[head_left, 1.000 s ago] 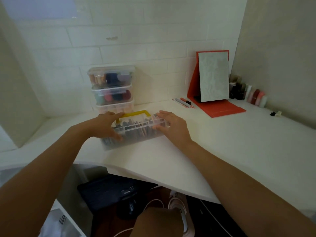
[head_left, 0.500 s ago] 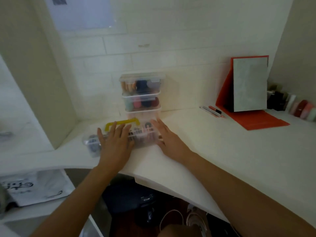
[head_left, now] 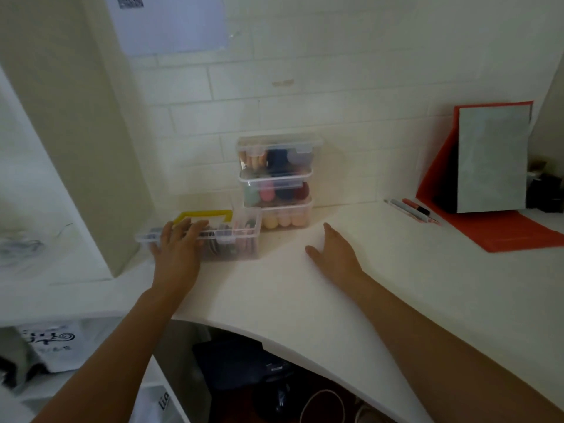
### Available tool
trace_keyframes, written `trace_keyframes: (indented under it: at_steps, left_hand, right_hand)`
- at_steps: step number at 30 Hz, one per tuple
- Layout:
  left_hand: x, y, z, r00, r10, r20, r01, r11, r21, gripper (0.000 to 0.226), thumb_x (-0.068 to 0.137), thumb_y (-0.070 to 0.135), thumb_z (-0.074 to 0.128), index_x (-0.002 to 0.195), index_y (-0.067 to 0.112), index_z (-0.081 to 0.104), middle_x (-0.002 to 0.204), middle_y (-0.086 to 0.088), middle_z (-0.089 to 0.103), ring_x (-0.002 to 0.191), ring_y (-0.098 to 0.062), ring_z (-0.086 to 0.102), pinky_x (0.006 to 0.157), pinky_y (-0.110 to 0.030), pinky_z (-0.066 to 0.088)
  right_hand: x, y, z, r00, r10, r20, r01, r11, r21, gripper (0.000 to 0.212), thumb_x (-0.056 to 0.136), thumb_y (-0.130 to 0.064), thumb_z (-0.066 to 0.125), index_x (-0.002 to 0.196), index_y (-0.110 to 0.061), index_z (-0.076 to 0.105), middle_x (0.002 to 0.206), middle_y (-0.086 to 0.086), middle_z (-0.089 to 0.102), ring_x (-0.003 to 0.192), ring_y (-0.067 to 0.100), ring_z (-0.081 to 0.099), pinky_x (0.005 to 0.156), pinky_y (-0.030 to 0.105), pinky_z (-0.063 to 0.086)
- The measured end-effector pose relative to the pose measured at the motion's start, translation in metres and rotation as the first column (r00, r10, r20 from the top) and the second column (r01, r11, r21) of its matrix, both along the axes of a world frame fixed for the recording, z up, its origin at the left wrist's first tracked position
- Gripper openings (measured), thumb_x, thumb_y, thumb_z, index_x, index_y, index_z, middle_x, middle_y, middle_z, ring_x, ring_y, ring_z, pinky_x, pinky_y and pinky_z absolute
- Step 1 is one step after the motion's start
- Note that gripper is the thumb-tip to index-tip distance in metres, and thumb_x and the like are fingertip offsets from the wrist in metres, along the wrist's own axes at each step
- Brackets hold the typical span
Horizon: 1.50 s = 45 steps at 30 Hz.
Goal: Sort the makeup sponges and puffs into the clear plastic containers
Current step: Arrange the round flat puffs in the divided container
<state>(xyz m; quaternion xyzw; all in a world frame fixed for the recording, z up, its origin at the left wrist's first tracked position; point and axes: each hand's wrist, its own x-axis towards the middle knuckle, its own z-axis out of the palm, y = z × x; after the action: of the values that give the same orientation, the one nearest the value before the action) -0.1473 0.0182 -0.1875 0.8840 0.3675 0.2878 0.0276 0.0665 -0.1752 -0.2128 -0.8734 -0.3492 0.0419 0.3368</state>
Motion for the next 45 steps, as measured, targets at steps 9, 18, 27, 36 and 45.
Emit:
trace_keyframes:
  at_steps: [9, 18, 27, 36, 45]
  left_hand:
    - [-0.014, 0.036, -0.005, 0.998, -0.05, 0.043, 0.041, 0.982, 0.183, 0.042, 0.08, -0.002, 0.063, 0.12, 0.012, 0.06, 0.12, -0.024, 0.056, 0.109, -0.046, 0.051, 0.091, -0.058, 0.043]
    - [-0.013, 0.046, -0.013, 0.993, 0.01, 0.117, -0.034, 0.978, 0.205, 0.042, 0.084, -0.001, 0.059, 0.124, 0.013, 0.055, 0.123, -0.022, 0.052, 0.116, -0.044, 0.045, 0.093, -0.056, 0.041]
    - [0.032, 0.095, -0.016, 0.992, 0.043, 0.116, -0.055, 0.993, 0.1, 0.043, 0.089, -0.001, 0.048, 0.129, 0.011, 0.053, 0.137, -0.022, 0.044, 0.132, -0.043, 0.031, 0.111, -0.05, 0.025]
    - [0.054, 0.103, -0.007, 0.99, 0.127, 0.058, -0.128, 0.992, 0.009, 0.047, 0.09, 0.003, 0.046, 0.134, 0.016, 0.048, 0.142, -0.02, 0.039, 0.135, -0.04, 0.025, 0.11, -0.051, 0.027]
    - [0.091, 0.033, 0.087, 0.925, -0.158, 0.346, 0.172, 0.985, -0.011, 0.056, 0.088, 0.015, 0.057, 0.14, 0.02, 0.039, 0.149, -0.012, 0.028, 0.136, -0.029, 0.029, 0.112, -0.04, 0.026]
  right_hand:
    - [0.022, 0.032, 0.007, 0.993, -0.023, -0.112, 0.035, 0.994, 0.104, 0.083, 0.088, -0.049, 0.057, 0.151, -0.016, 0.014, 0.144, 0.009, 0.046, 0.127, 0.028, 0.048, 0.101, 0.033, 0.039]
    - [0.034, 0.05, 0.01, 0.984, 0.023, -0.175, 0.015, 0.976, 0.215, 0.064, 0.091, -0.043, 0.056, 0.144, -0.018, 0.031, 0.132, 0.007, 0.057, 0.116, 0.029, 0.056, 0.092, 0.031, 0.043]
    - [0.036, 0.052, 0.007, 0.985, 0.048, -0.166, -0.013, 0.978, 0.209, 0.057, 0.091, -0.043, 0.056, 0.139, -0.018, 0.04, 0.132, 0.004, 0.057, 0.115, 0.026, 0.057, 0.09, 0.03, 0.043]
    - [0.035, 0.05, 0.006, 0.983, 0.06, -0.174, -0.023, 0.978, 0.208, 0.054, 0.09, -0.048, 0.054, 0.135, -0.02, 0.044, 0.129, 0.004, 0.059, 0.114, 0.025, 0.058, 0.095, 0.034, 0.045]
    - [0.031, 0.048, 0.01, 0.985, 0.064, -0.16, -0.03, 0.978, 0.205, 0.053, 0.092, -0.046, 0.053, 0.136, -0.019, 0.043, 0.13, 0.003, 0.058, 0.115, 0.023, 0.057, 0.092, 0.027, 0.041]
